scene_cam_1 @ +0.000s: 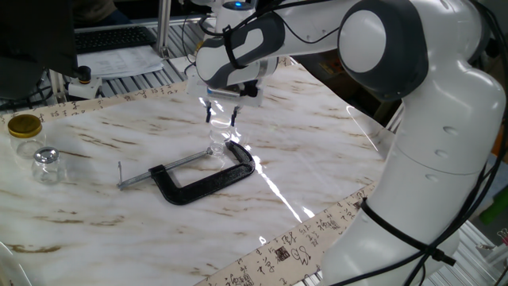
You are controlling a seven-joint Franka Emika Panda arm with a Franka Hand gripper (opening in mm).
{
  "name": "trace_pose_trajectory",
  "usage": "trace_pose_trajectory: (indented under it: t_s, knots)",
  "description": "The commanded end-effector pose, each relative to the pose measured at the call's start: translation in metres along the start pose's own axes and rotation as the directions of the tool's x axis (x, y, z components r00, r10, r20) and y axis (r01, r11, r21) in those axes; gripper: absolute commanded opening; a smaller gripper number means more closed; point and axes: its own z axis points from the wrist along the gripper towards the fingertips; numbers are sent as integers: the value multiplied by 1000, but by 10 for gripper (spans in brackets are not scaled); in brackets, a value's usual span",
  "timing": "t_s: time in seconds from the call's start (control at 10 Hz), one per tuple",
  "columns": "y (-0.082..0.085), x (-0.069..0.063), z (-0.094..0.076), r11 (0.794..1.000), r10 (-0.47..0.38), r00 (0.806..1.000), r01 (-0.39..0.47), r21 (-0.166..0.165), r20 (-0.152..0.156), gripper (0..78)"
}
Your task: Screw the lid onto the jar
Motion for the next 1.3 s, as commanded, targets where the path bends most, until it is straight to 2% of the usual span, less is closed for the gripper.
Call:
trace_pose_trajectory:
  t_s: [0.1, 0.7, 1.3]
  knots:
    - [-2, -21, 0, 924, -381, 923, 381, 19, 46, 11]
    - [-2, -17, 5, 930, -367, 929, 368, -16, 40, 11]
    - [-4, -12, 5, 937, -349, 936, 350, -19, 35, 11]
